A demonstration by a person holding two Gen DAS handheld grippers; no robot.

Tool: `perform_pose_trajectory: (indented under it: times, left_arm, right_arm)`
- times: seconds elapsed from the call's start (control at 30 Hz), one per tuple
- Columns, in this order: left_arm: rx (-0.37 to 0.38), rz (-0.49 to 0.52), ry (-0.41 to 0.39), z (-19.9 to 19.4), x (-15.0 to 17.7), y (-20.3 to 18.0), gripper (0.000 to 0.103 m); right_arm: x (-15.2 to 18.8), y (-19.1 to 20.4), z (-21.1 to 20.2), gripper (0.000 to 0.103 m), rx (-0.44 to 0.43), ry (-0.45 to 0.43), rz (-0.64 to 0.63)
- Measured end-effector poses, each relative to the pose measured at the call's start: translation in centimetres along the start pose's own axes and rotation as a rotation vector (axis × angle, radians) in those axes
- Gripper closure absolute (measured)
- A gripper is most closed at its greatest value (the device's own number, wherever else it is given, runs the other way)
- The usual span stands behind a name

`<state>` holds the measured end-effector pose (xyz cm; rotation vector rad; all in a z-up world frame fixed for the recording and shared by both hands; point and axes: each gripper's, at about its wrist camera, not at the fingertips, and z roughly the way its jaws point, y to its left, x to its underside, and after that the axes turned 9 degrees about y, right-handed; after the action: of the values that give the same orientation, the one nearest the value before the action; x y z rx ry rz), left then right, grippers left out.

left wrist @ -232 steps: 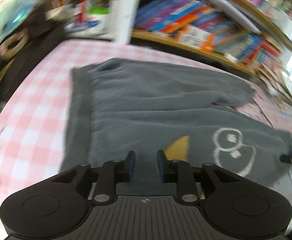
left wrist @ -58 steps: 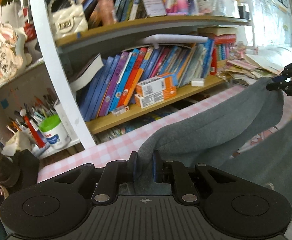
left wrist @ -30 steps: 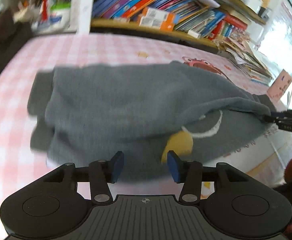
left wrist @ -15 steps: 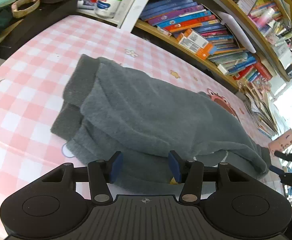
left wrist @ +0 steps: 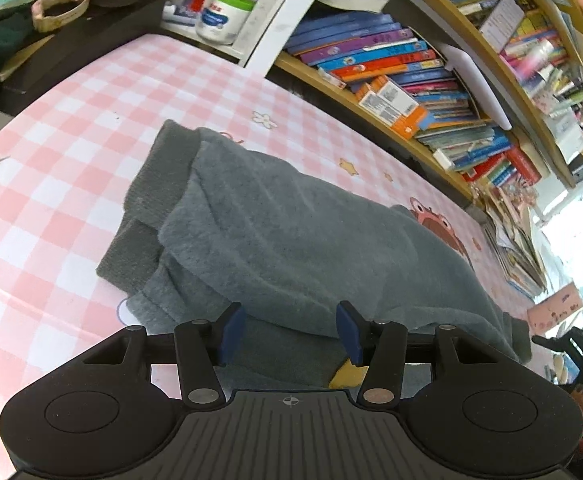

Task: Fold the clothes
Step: 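Grasp the folded sweatshirt edge with the right gripper, then the left gripper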

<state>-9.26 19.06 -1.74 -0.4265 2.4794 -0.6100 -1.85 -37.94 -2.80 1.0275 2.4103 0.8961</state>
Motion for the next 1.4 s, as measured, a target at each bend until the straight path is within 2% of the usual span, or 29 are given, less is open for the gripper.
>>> perform_pose_trajectory:
  times: [0.13,0.23,0.33,0.43,0.73,0.8,0.87,1.0,1.07,1.13,1.2,1.3,1.4]
  left_arm:
    - [0.013,0.018,0.011,0.2,0.2,-0.2,0.053]
    - [0.020,0.036,0.020,0.4,0.2,-0.5,0.053]
    - [0.025,0.036,0.024,0.5,0.3,-0.5,0.053]
    - [0.025,0.027,0.024,0.3,0.3,-0.3,0.053]
    - [0.012,-0.042,-0.009,-0.7,0.6,1.1,0.053]
    - [0.035,-0.080,-0.021,-0.9,0.5,1.6,0.055]
    - [0.099,-0.160,-0.030,-1.0,0.4,2.5,0.057]
    - [0.216,-0.379,-0.050,-0.8,0.4,4.9,0.057]
    - [0.248,-0.477,-0.061,-0.4,0.3,5.9,0.057]
    - [0.255,-0.542,-0.059,0.2,0.1,6.5,0.057]
    - [0.250,-0.591,-0.050,1.0,-0.3,7.0,0.057]
    - [0.210,-0.623,-0.033,1.8,-0.8,7.2,0.057]
    - [0.187,-0.624,-0.028,2.2,-1.3,6.8,0.057]
  right_arm:
    - [-0.4,-1.1,-0.4,0.045,0.002,-0.004,0.125]
    - [-0.3,-0.9,-0.3,0.046,-0.021,0.006,0.153]
    - [-0.3,0.0,0.0,0.047,-0.035,0.007,0.140]
    - [-0.1,0.9,0.6,0.053,0.006,0.006,0.126]
    - [0.8,0.5,1.7,0.061,0.059,0.010,0.153]
    - [0.6,0.3,1.8,0.061,0.063,0.011,0.154]
    - [0.4,0.3,1.8,0.061,0.082,0.005,0.153]
    - [0.3,0.3,1.4,0.062,0.120,-0.023,0.129]
    - [0.2,0.1,1.2,0.063,0.144,-0.036,0.124]
    - [0.1,-0.1,1.2,0.067,0.171,-0.032,0.122]
    - [-0.1,-0.4,1.4,0.067,0.162,-0.019,0.127]
    - [-0.4,-0.1,1.8,0.069,0.149,-0.020,0.118]
    - [-0.8,0.2,2.0,0.078,0.159,-0.038,0.095]
